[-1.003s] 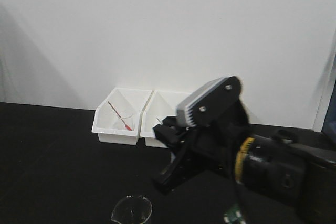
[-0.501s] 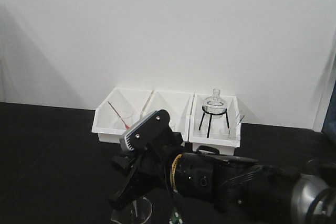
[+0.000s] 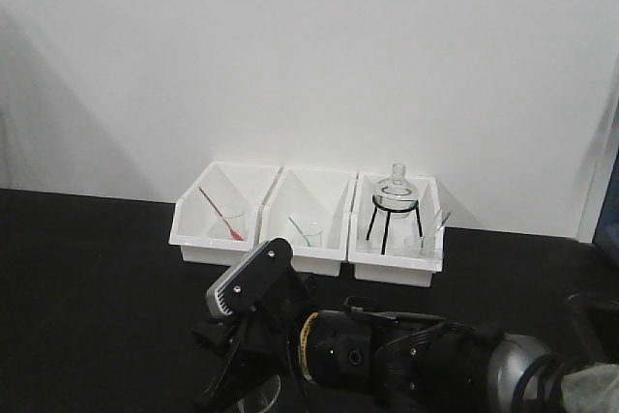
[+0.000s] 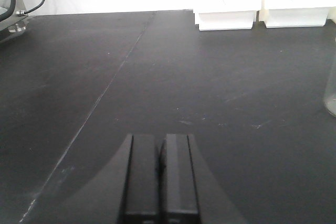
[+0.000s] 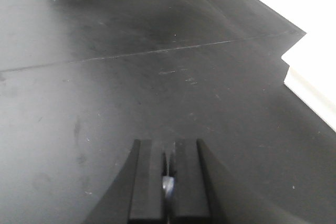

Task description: Grab transparent chemical and place on left bench

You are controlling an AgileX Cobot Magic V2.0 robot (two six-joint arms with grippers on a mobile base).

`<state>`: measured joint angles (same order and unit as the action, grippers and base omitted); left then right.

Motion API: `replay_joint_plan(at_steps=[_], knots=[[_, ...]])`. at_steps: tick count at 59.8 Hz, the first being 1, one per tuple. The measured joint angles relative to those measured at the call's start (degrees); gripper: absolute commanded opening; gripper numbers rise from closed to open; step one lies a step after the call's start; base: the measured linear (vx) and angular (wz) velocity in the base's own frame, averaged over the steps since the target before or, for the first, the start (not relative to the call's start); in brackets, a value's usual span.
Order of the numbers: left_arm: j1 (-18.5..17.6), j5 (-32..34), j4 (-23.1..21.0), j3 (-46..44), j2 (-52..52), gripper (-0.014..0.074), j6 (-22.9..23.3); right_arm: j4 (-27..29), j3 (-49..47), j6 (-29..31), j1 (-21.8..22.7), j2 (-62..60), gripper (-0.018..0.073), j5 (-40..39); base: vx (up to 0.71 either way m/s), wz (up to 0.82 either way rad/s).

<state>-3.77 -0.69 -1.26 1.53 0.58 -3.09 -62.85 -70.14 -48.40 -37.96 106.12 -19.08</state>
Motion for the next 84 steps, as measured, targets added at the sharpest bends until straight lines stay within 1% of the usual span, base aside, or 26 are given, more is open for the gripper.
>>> replay_joint_plan(at_steps=[5, 9, 13, 26, 30, 36, 48, 54, 56, 64, 68, 76, 84], knots=[[0.0, 0.0, 0.0, 0.0, 0.0, -0.0003, 0.0, 0.0, 0.0, 0.06, 0.0, 0.0, 0.0055, 0.0, 0.0, 0.0], [0.0, 0.0, 0.0, 0.0, 0.0, -0.0003, 0.0, 0.06, 0.0, 0.05, 0.0, 0.0, 0.0092, 0.0, 0.0, 0.0], [0.0, 0.0, 0.0, 0.0, 0.0, -0.0003, 0.0, 0.06, 0.0, 0.05, 0.0, 0.0, 0.0148, 0.0, 0.0, 0.0], [0.0, 0.0, 0.0, 0.0, 0.0, -0.0003, 0.0, 0.06, 0.0, 0.17, 0.0, 0.0, 0.0428, -0.55, 0.0, 0.0], [0.0, 0.0, 0.0, 0.0, 0.0, -0.0003, 0.0, 0.06, 0.0, 0.21, 0.0, 0.0, 0.0503, -0.1, 0.0, 0.0], [0.0, 0.0, 0.0, 0.0, 0.0, -0.0003, 0.0, 0.06, 0.0, 0.01, 0.0, 0.0, 0.0568, 0.21, 0.0, 0.0], [0.0, 0.0, 0.0, 0.0, 0.0, -0.0003, 0.0, -0.05, 0.17, -2.39, 0.0, -2.45, 0.056, 2.64, 0.0, 0.0], [0.0, 0.0, 0.0, 0.0, 0.0, -0.0003, 0.0, -0.05, 0.59, -5.06, 0.0, -7.2, 0.0543, 5.53, 0.0, 0.0], [0.0, 0.0, 0.0, 0.0, 0.0, -0.0003, 0.0, 0.0, 1.47, -6.43, 0.05, -10.56, 0.0536, 6.04, 0.0, 0.0], [0.0, 0.0, 0.0, 0.0, 0.0, -0.0003, 0.0, 0.19, 7.72, -10.41, 0.05, -20.24, 0.0512, 6.08, 0.0, 0.0], [0.0, 0.0, 0.0, 0.0, 0.0, -0.0003, 0.0, 0.19, 12.33, -11.78, 0.05, -25.17, 0.0503, 6.08, 0.0, 0.0], [0.0, 0.0, 0.0, 0.0, 0.0, -0.0003, 0.0, 0.19, 20.18, -12.53, 0.05, -32.39, 0.0489, 6.45, 0.0, 0.0], [0.0, 0.0, 0.0, 0.0, 0.0, -0.0003, 0.0, 0.19, 25.62, -12.82, 0.05, -36.9, 0.0475, 6.64, 0.0, 0.0]])
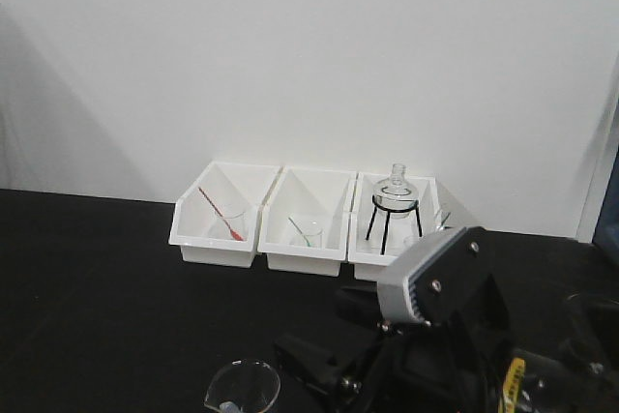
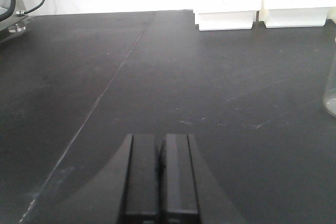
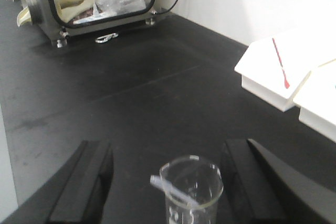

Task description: Grab transparent chemical and place on left bench

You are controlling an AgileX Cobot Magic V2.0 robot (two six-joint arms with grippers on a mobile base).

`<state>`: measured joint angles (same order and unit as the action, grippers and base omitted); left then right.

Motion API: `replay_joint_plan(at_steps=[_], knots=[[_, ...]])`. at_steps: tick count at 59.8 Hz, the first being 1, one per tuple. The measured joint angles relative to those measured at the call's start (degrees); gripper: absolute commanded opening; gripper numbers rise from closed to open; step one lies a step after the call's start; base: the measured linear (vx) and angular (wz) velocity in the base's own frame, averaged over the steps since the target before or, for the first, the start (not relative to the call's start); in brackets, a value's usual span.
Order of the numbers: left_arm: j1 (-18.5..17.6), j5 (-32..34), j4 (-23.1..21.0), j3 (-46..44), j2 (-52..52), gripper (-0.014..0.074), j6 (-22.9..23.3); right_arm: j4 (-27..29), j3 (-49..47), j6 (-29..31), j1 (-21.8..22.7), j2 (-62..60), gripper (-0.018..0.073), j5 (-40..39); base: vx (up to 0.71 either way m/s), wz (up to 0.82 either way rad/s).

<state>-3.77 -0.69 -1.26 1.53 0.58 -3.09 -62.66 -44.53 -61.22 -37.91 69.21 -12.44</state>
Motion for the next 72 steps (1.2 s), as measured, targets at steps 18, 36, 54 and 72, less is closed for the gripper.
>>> replay_joint_plan(at_steps=[18, 36, 54, 72], knots=[[0.0, 0.0, 0.0, 0.0, 0.0, -0.0003, 0.0, 0.65, 4.92, -1.93, 0.12, -2.47, 0.0358, -0.56, 0.0, 0.0], [0.0, 0.0, 0.0, 0.0, 0.0, -0.0003, 0.0, 19.79, 5.19, 10.36, 0.16, -14.81, 0.0055, 12.44, 0.0, 0.0], [0.0, 0.0, 0.0, 0.0, 0.0, -0.0003, 0.0, 40.04, 9.54, 35.93, 17.0, -36.98, -0.0008, 31.38, 0.0, 0.0], [0.0, 0.0, 0.0, 0.0, 0.0, -0.0003, 0.0, 60.71, 29.31, 57.07, 38.81, -55.76, -0.0001, 22.72, 0.0, 0.0]])
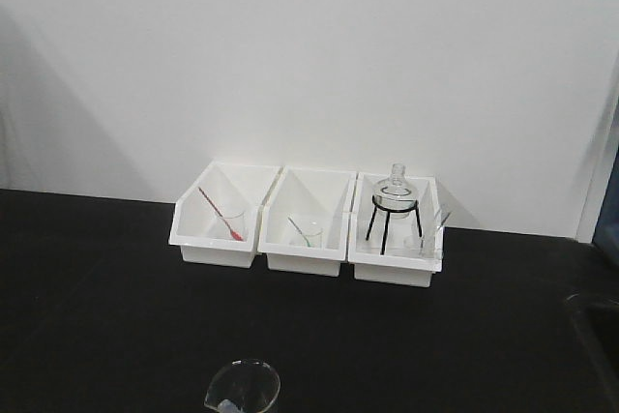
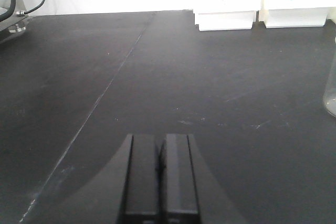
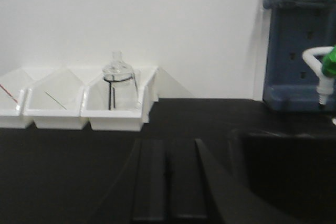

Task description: Grab transparent chemical and place on left bench

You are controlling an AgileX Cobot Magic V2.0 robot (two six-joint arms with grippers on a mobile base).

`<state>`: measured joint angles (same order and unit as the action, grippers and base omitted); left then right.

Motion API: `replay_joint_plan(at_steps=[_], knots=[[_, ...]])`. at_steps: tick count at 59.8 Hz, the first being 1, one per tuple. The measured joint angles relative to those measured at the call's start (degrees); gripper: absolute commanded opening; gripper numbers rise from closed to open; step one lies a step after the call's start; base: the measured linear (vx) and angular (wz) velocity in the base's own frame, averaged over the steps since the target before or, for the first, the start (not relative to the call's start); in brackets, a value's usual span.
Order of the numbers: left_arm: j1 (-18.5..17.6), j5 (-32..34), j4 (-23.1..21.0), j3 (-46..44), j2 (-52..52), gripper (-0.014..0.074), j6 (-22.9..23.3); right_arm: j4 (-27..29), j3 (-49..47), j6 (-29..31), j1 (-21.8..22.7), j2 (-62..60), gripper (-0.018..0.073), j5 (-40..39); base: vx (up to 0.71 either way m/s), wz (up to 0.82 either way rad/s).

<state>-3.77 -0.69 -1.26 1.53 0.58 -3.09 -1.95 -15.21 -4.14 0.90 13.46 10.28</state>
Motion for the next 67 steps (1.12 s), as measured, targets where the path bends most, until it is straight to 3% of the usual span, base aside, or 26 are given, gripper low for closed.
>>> replay_joint_plan(at_steps=[6, 16, 67], knots=[[0.0, 0.0, 0.0, 0.0, 0.0, -0.0003, 0.0, -0.49, 7.46, 1.06, 0.96, -4.75, -0.0001, -2.55, 0.0, 0.0], [0.0, 0.0, 0.0, 0.0, 0.0, -0.0003, 0.0, -4.96, 16.43, -3.17, 1.1, -13.22, -0.0001, -4.75, 0.0, 0.0], [0.0, 0.0, 0.0, 0.0, 0.0, -0.0003, 0.0, -4.3, 17.02, -4.94, 0.44, -13.99, 0.0, -3.2, 0.0, 0.0]])
